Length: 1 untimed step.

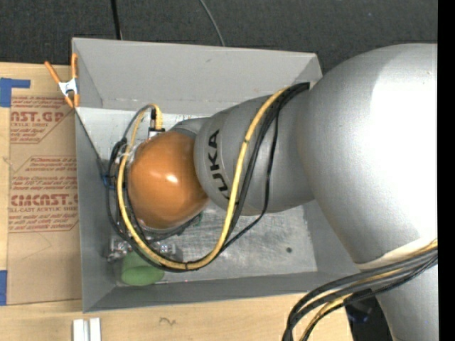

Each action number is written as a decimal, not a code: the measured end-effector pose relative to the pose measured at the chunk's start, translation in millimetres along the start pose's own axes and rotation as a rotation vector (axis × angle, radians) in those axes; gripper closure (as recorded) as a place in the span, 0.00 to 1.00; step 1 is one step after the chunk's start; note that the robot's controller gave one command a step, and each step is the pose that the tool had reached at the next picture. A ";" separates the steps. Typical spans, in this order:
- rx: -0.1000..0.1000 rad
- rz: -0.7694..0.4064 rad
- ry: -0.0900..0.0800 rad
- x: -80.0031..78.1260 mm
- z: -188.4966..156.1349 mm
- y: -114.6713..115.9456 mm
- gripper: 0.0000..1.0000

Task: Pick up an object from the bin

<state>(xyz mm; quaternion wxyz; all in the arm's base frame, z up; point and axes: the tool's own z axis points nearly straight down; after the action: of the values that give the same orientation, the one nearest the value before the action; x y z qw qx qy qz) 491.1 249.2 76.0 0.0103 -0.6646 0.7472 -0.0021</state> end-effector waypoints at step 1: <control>0.001 0.000 -0.002 -1.1 -1.2 -0.2 1.00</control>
Offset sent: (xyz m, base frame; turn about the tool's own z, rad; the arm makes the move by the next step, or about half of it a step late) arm 0.0000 0.0000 0.0000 0.0000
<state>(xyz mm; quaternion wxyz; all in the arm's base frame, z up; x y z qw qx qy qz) 491.5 250.2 77.3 0.0114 -0.6646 0.7471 -0.0017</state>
